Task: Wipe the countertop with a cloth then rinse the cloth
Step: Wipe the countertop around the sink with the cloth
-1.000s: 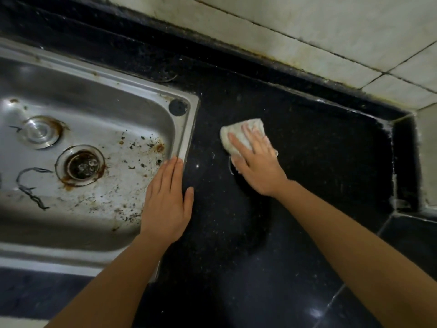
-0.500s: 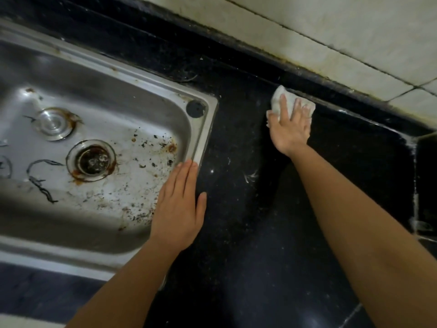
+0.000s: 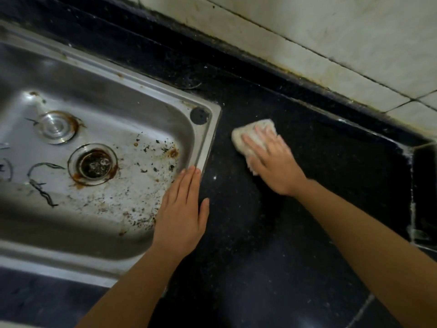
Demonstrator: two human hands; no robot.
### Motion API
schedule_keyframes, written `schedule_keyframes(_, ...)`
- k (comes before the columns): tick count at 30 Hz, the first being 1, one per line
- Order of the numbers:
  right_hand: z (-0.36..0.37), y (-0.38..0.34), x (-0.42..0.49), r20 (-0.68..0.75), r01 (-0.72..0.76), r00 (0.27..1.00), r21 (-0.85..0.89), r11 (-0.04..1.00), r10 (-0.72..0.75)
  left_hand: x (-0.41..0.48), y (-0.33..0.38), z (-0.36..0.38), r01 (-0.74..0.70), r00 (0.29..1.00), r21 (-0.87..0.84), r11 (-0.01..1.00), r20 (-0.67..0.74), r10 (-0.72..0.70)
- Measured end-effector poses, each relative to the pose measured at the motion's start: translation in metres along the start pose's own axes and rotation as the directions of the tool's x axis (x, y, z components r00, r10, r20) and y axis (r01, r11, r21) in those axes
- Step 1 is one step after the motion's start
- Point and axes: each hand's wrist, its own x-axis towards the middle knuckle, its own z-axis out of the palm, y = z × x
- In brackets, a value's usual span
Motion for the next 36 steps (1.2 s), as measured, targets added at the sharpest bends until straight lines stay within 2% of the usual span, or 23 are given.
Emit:
schedule_keyframes(4,-0.016,-0.013,0.067,-0.055,-0.292,0.951,0.162,0.943,0.304,0.0,-0.001,0.002,0.001,1.0,-0.013,1.0,0.0,-0.001)
schedule_keyframes(6,-0.018,-0.026,0.088,-0.061,-0.366,0.92,0.212,0.906,0.387,0.0,-0.002,0.003,0.006,1.0,-0.017,1.0,-0.004,-0.006)
schedule_keyframes(8,-0.018,-0.034,0.096,-0.066,-0.384,0.91,0.233,0.893,0.409,0.0,-0.002,0.003,0.004,1.0,-0.023,1.0,-0.008,-0.004)
schedule_keyframes(13,-0.001,-0.05,0.058,-0.061,-0.178,0.979,0.201,0.963,0.193,0.001,-0.002,0.003,-0.001,1.0,-0.031,1.0,-0.021,0.001)
schedule_keyframes(16,0.014,-0.064,0.016,-0.055,-0.083,0.994,0.185,0.979,0.094,-0.001,-0.002,0.001,-0.021,0.999,-0.042,0.999,-0.033,0.02)
schedule_keyframes(19,0.031,-0.076,-0.032,-0.019,0.041,0.999,0.097,0.994,-0.039,-0.002,-0.003,0.0,-0.023,0.998,-0.093,0.995,-0.055,0.018)
schedule_keyframes(22,0.041,-0.08,-0.077,0.077,0.194,0.977,0.046,0.98,-0.198,-0.003,-0.005,0.0,-0.018,0.998,-0.17,0.985,-0.065,0.007)
schedule_keyframes(25,0.046,-0.074,-0.108,0.172,0.372,0.913,0.013,0.928,-0.369,-0.003,-0.005,-0.001,-0.024,0.997,-0.202,0.979,-0.072,0.009)
schedule_keyframes(28,0.042,-0.059,-0.099,0.192,0.484,0.863,-0.041,0.874,-0.468,-0.002,-0.005,-0.001,-0.02,0.998,-0.205,0.978,-0.063,0.007)
schedule_keyframes(30,0.032,-0.051,-0.07,0.15,0.416,0.902,-0.059,0.907,-0.404,-0.001,-0.005,-0.002,-0.02,0.998,-0.205,0.978,-0.062,0.008)
schedule_keyframes(33,0.011,-0.042,-0.017,0.058,0.162,0.985,-0.006,0.987,-0.161,-0.002,-0.003,-0.003,-0.019,0.998,-0.198,0.98,-0.064,0.006)
schedule_keyframes(36,0.0,-0.031,0.016,0.021,-0.018,1.0,0.023,1.0,0.017,-0.002,-0.003,-0.004,-0.005,0.998,-0.198,0.98,-0.06,-0.007)
